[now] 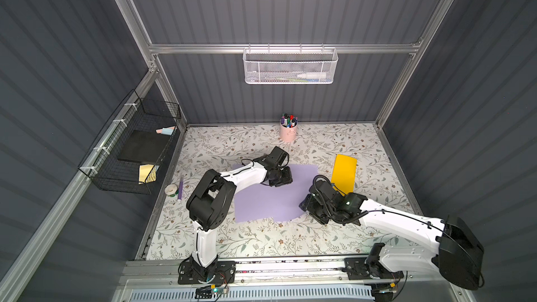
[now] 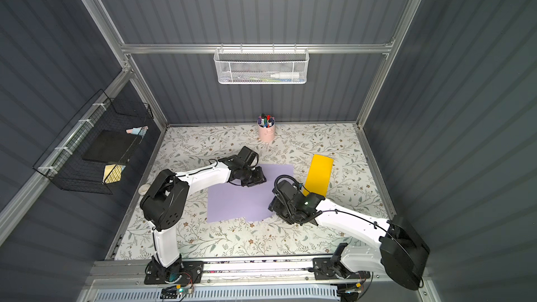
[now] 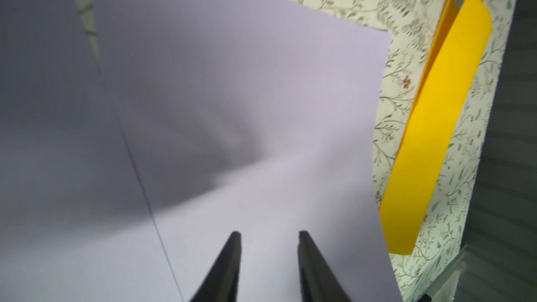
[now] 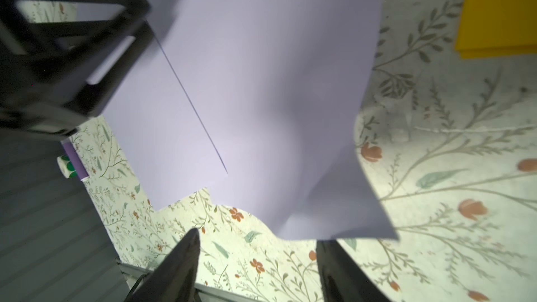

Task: Fold the rectangular paper in half along the long edge
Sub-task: Adjust the paper at the center of the board, then pick up the paper from the center of the board.

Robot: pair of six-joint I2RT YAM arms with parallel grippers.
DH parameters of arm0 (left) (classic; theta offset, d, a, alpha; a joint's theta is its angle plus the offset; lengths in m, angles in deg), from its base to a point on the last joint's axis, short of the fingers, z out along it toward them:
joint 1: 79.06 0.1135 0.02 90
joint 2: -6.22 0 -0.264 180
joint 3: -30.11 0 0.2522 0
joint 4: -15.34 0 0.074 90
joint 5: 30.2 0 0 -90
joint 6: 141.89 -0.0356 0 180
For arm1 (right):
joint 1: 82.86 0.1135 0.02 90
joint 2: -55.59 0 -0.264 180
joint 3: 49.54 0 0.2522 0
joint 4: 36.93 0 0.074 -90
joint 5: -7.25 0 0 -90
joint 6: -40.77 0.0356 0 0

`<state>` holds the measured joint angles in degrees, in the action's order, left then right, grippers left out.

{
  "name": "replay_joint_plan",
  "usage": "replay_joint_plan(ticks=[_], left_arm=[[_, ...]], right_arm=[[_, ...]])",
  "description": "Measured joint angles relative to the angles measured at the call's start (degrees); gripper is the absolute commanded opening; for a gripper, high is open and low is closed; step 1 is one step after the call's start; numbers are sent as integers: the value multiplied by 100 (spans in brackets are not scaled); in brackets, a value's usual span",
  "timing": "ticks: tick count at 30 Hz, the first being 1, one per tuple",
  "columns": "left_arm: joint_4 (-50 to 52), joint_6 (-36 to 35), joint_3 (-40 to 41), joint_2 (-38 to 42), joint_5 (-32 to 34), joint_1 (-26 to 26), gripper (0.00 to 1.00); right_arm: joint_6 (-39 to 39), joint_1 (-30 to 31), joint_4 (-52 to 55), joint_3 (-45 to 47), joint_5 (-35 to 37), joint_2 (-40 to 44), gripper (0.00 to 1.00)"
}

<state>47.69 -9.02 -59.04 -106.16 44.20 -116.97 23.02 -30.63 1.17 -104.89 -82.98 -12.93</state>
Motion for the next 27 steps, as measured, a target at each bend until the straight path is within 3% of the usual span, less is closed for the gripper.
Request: replay_joint_plan(ticks=[8, 10, 13, 17, 22, 27], left_arm=[[127, -153, 2, -267, -55, 28, 16], [153, -179, 2, -267, -55, 20, 16], [170, -201, 2, -267, -57, 17, 16], [179, -240, 2, -264, -55, 17, 14], [212, -282, 2, -264, -52, 17, 13], [232, -308, 2, -264, -50, 17, 12]], right_arm=[[-743, -411, 852, -83, 350, 1255, 74], [-1082, -907, 831, 31, 302, 1582, 75], [-1641, -2114, 575, 380, -118, 1735, 75], [-2413, -2848, 289, 466, -837, 774, 73], [-3088, -2876, 387, -227, -1705, -981, 64], [-3355, -2879, 203, -249, -2216, -1602, 64]])
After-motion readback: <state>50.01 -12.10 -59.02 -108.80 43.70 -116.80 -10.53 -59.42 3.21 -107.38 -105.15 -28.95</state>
